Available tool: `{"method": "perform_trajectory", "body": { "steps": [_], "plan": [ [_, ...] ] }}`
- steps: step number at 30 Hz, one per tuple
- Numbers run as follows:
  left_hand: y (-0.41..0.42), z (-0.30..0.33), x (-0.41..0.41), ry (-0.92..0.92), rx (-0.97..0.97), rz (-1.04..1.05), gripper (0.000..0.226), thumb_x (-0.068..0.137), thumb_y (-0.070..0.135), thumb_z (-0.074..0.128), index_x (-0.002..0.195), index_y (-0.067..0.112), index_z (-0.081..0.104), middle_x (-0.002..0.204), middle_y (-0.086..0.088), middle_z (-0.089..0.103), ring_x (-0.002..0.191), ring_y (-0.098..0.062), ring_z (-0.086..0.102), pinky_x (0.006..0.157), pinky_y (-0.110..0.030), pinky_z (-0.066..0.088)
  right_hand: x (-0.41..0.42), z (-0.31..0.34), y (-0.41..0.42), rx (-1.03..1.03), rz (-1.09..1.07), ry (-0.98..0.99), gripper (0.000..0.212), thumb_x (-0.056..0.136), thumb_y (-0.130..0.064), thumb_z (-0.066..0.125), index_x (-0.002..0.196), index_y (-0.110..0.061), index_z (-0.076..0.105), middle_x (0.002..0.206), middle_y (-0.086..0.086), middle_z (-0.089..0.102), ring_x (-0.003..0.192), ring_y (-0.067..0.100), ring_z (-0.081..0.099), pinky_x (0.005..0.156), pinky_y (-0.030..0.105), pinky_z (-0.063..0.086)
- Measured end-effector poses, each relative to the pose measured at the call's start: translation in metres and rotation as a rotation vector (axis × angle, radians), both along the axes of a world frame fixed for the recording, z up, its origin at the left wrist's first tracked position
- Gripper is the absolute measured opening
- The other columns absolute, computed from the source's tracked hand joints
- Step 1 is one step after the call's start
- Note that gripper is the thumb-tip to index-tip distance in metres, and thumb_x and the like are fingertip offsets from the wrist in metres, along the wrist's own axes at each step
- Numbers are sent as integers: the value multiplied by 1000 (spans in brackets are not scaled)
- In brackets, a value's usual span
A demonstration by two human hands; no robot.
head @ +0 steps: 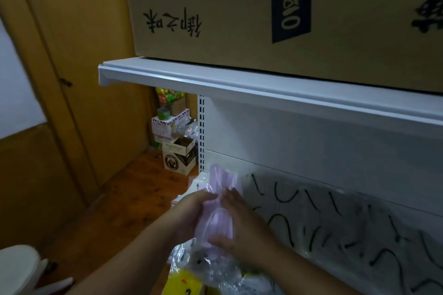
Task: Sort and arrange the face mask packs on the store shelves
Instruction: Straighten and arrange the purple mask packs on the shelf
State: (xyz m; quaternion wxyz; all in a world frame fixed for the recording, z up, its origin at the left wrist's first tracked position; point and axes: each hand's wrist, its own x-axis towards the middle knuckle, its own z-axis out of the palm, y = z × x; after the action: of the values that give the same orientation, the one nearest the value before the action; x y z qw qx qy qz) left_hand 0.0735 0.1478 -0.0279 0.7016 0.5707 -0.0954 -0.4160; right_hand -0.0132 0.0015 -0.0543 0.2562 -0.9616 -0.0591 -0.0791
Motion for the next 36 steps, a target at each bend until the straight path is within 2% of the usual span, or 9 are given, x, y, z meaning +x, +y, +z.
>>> {"method": "perform_trajectory", "body": {
  "steps": [7,15,19,21,26,30,32,34,36],
  "plan": [
    [47,-20,4,-16,89,267,44,79,6,53,119,24,54,97,-18,73,88,-40,70,65,-45,57,5,-3,-14,-95,-39,167,83,89,-66,40,152,-32,-2,147,-16,-32,143,9,-24,119,40,-4],
    [72,-15,-8,12,124,444,47,88,6,50,131,23,44,115,-23,56,102,-43,57,71,-47,51,12,-20,-15,-392,15,258,88,82,-73,35,151,-27,7,161,-4,-6,147,19,-13,111,57,-12],
    [74,-8,-12,-19,133,481,44,92,-3,46,135,9,44,120,-24,56,108,-42,55,88,-52,48,17,-16,-11,-395,-33,189,68,89,-61,36,146,-26,27,159,-3,16,148,21,2,114,56,-4],
    [75,-6,-12,-18,170,517,43,93,-6,43,135,1,44,128,-30,53,117,-47,52,101,-55,42,19,-10,-7,-373,-63,141,53,92,-52,40,137,-24,42,152,-3,33,144,20,18,115,51,13],
    [76,-4,-7,36,229,580,39,94,-1,46,133,-2,46,132,-31,52,119,-46,53,103,-56,41,14,5,1,-111,-171,-33,39,96,-44,42,130,-26,48,136,-2,50,115,17,51,92,30,41],
    [71,4,-8,141,93,469,38,98,34,48,128,10,52,108,-23,68,90,-39,69,69,-46,57,14,23,17,0,-112,-82,46,96,-49,40,137,-29,39,143,-3,43,128,17,43,98,29,37],
    [66,3,-7,151,0,340,52,95,52,45,127,13,57,117,-21,67,106,-42,64,84,-52,54,16,29,30,-80,-42,-42,52,96,-48,39,143,-25,34,152,-3,33,139,18,29,111,33,27],
    [60,3,-7,112,-46,262,54,92,49,50,130,10,58,127,-20,62,117,-39,59,102,-51,45,16,30,41,-142,6,8,56,97,-47,39,146,-23,30,157,-3,24,145,17,18,117,33,16],
    [53,2,-10,61,-50,239,46,90,28,54,130,4,55,120,-22,65,109,-36,64,90,-45,54,15,27,47,-136,8,54,61,97,-48,39,150,-22,23,160,-5,14,147,15,8,118,32,8]
  ]
}}
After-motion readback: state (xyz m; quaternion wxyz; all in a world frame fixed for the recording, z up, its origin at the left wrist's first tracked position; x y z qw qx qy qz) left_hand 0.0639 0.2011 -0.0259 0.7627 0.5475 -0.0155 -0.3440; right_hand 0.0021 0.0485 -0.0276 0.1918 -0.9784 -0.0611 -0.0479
